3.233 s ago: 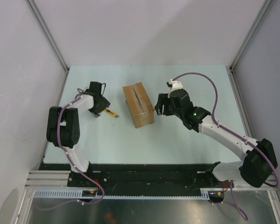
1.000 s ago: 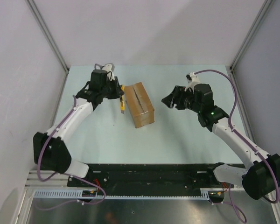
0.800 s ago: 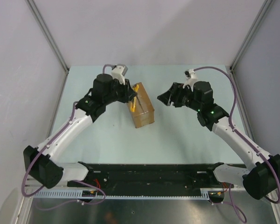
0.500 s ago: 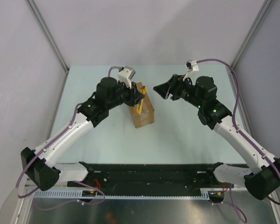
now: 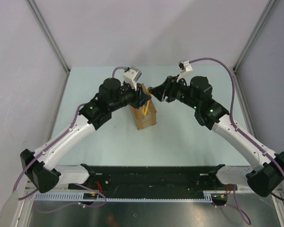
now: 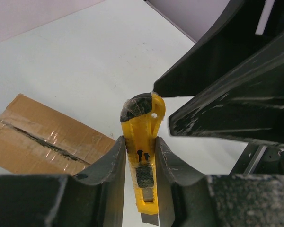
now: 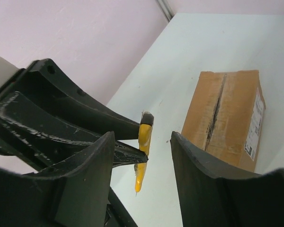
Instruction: Unpack the express box
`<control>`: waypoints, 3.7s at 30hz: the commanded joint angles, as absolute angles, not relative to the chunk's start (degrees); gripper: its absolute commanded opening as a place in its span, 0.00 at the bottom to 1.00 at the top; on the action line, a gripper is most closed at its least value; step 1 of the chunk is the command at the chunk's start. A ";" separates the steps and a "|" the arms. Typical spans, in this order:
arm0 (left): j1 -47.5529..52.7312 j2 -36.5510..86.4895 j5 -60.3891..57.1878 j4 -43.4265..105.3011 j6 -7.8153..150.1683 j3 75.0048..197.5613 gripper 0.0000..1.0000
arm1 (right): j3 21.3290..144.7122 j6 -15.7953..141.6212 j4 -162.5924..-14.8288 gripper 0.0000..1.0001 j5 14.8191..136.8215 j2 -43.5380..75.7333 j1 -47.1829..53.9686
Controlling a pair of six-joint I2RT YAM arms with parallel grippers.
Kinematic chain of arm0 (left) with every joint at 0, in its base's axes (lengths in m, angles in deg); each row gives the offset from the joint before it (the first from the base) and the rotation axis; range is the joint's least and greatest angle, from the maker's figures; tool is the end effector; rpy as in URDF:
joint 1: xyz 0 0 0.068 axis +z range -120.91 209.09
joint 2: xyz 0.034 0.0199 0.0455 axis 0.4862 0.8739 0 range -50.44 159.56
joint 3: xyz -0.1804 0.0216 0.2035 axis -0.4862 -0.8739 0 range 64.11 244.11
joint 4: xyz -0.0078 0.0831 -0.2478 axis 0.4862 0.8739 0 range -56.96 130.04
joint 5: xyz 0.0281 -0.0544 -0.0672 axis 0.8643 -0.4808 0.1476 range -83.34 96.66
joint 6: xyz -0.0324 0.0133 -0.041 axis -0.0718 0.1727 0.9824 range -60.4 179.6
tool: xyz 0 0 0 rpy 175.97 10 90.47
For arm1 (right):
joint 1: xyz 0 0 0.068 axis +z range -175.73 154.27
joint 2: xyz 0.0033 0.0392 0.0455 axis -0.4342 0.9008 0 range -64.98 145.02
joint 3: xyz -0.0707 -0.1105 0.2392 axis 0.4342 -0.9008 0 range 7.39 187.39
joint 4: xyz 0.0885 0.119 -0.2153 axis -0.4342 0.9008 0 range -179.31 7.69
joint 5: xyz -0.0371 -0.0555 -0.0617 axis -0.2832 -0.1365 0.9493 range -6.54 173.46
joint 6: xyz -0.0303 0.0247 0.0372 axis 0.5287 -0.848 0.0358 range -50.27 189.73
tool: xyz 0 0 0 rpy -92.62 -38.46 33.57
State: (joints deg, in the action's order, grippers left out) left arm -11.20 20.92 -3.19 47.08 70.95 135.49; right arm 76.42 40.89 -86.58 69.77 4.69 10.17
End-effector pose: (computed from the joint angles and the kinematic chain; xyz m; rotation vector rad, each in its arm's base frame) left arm 0.2146 -0.1899 0.3974 0.5924 1.7892 -0.7858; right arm 0.2238 0.1724 0.4119 -0.3014 1.7100 1.0460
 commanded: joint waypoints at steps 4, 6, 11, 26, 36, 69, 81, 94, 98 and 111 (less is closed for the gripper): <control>-11.60 20.05 -5.82 44.91 68.65 137.85 0.20 | 79.37 42.74 -87.98 0.50 72.74 7.52 12.50; -11.69 19.88 -6.34 44.91 68.39 137.85 0.21 | 79.37 42.66 -88.43 0.44 73.61 8.23 12.85; -11.69 19.61 -8.19 44.90 67.16 137.59 0.26 | 79.37 44.85 -90.34 0.34 76.16 9.02 14.61; -10.91 16.54 -5.81 43.50 72.59 137.33 0.95 | 79.37 41.70 -94.14 0.00 73.63 4.99 8.21; -5.11 16.36 -26.28 33.23 88.50 137.24 1.00 | 79.63 36.60 -103.80 0.00 49.12 -1.52 -4.45; -9.67 26.73 -36.67 5.62 107.06 137.33 0.00 | 79.63 28.15 -112.87 0.00 46.81 -5.66 -7.28; -2.03 27.17 -49.22 6.23 104.95 137.59 0.00 | 79.63 33.86 -101.62 1.00 39.18 -9.00 -9.30; -2.29 22.70 -57.24 17.89 94.94 132.32 0.00 | 79.63 34.13 -91.96 0.97 25.72 -5.66 -9.56; -3.25 22.16 -55.48 29.77 86.51 133.19 0.00 | 79.63 35.27 -86.44 0.86 24.31 -5.22 -7.64; -3.61 20.05 -56.18 30.14 85.09 130.39 0.00 | 79.63 38.44 -77.97 0.64 28.71 -3.99 -1.56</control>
